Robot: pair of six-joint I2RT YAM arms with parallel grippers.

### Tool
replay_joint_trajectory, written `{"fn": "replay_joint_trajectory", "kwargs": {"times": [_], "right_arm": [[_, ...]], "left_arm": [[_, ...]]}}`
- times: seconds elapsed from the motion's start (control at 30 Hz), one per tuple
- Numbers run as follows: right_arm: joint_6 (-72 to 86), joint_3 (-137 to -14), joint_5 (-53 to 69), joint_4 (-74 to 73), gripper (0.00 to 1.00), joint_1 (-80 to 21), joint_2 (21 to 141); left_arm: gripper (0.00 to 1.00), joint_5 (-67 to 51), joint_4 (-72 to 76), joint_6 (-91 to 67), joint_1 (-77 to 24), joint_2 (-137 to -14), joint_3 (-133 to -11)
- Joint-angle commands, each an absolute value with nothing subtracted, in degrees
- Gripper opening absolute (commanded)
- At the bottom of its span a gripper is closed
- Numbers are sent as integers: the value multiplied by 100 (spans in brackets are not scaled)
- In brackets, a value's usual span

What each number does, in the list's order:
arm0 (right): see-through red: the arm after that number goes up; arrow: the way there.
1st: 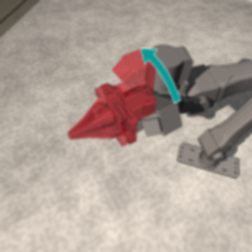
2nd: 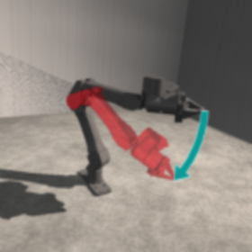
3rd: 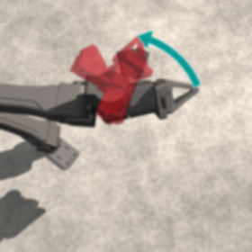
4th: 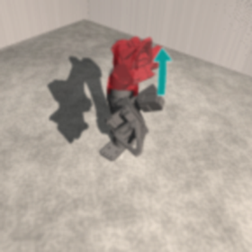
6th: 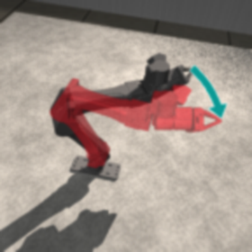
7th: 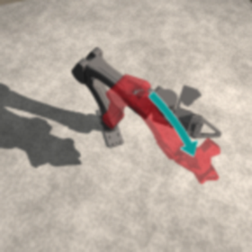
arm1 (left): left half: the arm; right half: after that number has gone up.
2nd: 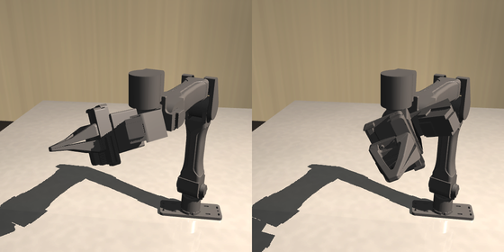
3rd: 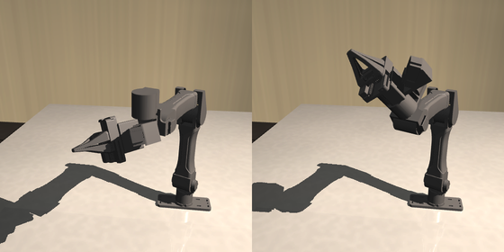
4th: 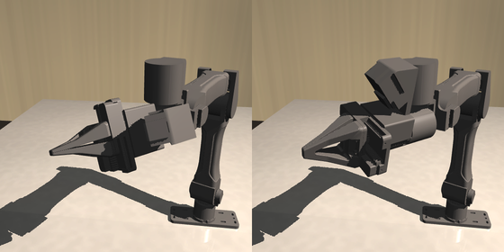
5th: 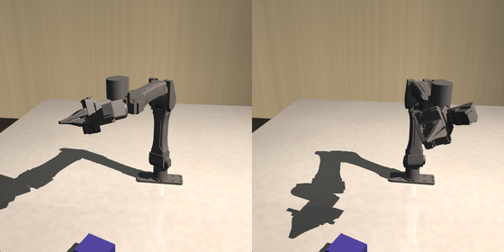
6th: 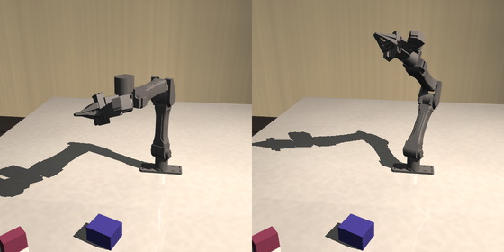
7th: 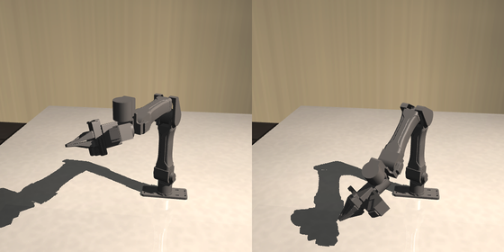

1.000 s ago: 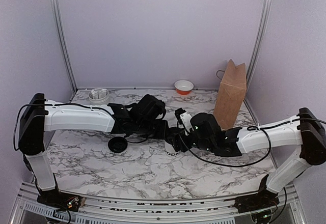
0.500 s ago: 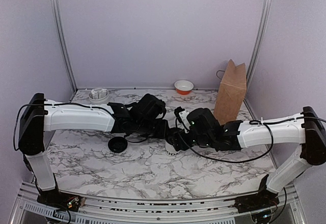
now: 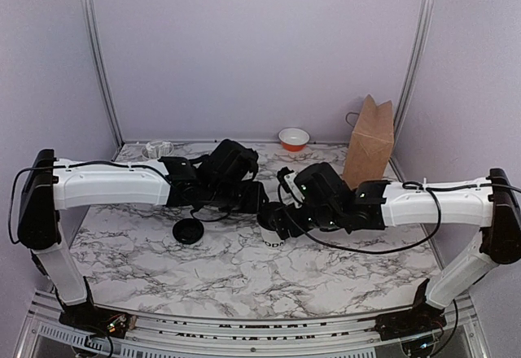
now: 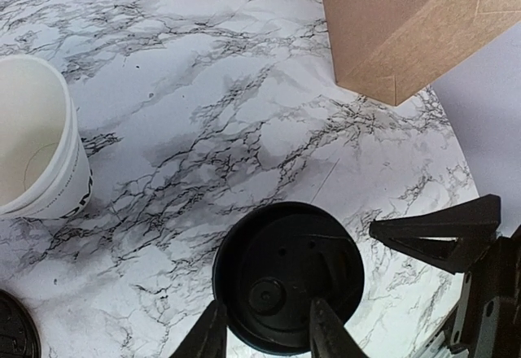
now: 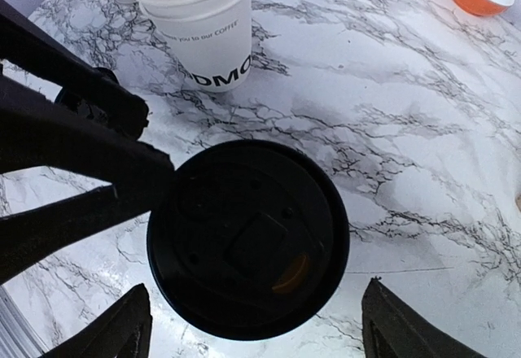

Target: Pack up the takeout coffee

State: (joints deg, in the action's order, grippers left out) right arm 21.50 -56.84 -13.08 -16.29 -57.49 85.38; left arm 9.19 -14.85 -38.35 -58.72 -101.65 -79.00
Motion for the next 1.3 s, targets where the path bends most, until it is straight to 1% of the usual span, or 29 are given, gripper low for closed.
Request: {"fn": "replay_joint_trajectory", "kwargs": {"times": [0.0, 0.13, 0.27, 0.43, 0.63, 0.77, 1.0, 1.27], "right_arm": [[2365, -6209, -1336, -1957, 87, -5783, 8639], [2462, -6401, -1284, -2114, 87, -5724, 8665], [2560, -6344, -804, -1980, 85, -5457, 8491], [2764, -5859, 149, -1479, 72, -4941, 8131], [3047, -5335, 649, -1171, 54, -4507, 7794], [3285, -4957, 1022, -850, 46, -4233, 7617], [3530, -4584, 1688, -274, 37, -3839, 7686], [3585, -4553, 1793, -123, 31, -3783, 7965]], "left_arm": [[36, 1017, -1618, -3846, -5819, -9903, -7816], [36, 1017, -1586, -3916, -5788, -9800, -7675], [36, 875, -1412, -4029, -5691, -9625, -7371], [36, 297, -875, -4315, -5490, -9436, -6873], [35, -381, -221, -4653, -5355, -9515, -6532], [35, -591, 22, -4824, -5311, -9620, -6478], [32, -589, 61, -4978, -5241, -9827, -6469], [31, -593, 105, -5030, -5219, -9977, -6485]]}}
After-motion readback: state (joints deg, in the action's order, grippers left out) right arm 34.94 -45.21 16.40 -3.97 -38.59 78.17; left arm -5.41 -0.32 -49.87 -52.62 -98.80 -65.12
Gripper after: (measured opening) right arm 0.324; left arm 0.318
